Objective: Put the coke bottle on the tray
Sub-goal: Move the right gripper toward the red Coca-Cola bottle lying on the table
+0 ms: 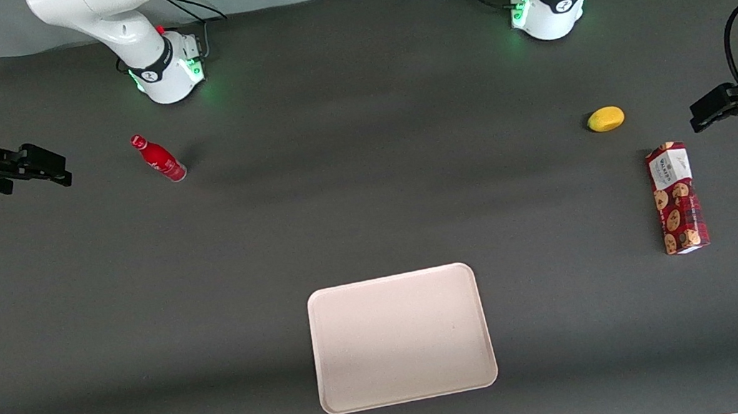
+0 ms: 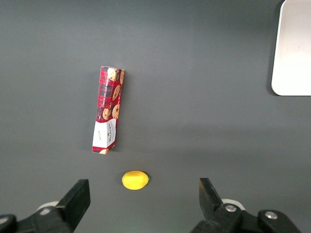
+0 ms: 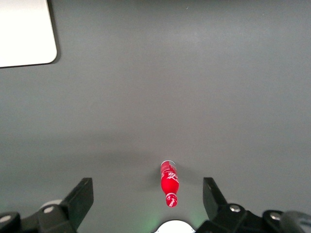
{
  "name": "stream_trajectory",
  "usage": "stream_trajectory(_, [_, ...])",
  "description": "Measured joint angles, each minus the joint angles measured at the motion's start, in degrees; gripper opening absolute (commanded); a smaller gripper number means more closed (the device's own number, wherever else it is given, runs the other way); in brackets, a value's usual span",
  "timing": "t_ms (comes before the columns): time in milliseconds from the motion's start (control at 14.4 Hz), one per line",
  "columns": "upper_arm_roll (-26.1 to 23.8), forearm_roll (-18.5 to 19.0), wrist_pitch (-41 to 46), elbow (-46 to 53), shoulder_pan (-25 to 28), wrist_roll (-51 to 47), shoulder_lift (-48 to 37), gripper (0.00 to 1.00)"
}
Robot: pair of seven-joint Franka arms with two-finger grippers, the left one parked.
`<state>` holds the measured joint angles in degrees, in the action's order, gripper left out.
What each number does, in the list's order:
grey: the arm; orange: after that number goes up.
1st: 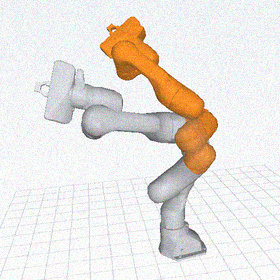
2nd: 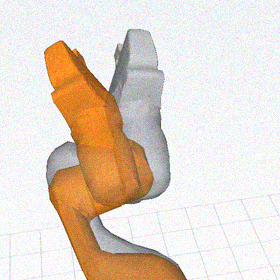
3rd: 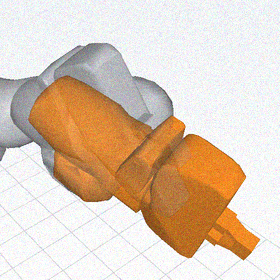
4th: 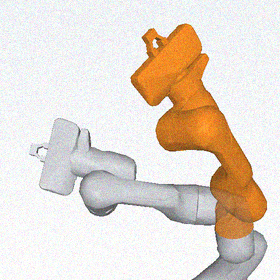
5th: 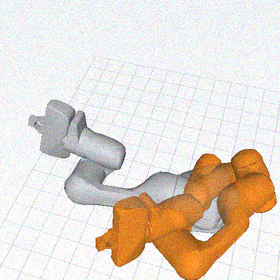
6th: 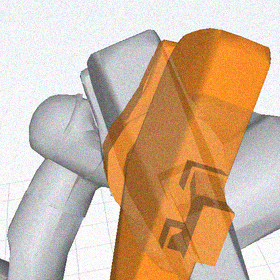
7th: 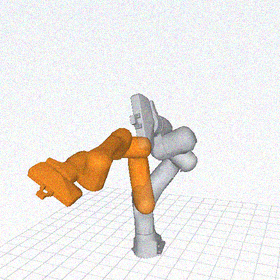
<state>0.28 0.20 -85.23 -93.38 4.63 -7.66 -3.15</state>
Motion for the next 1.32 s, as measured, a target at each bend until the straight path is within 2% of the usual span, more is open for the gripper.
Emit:
stream_trajectory(557, [0.02, 0.03, 5.25, -2.07, 0.01, -0.07, -1.43, 1.0])
stream_trajectory(765, [-0.31, 0.02, 2.56, -16.31, 0.05, -0.13, -10.18, 1.0])
stream_trajectory(1113, [-0.93, 0.02, -13.17, -46.67, 0.06, -0.16, -27.57, 1.0])
stream_trajectory(1322, [-0.96, 0.02, -22.91, -59.75, 0.06, -0.16, -34.33, 1.0])
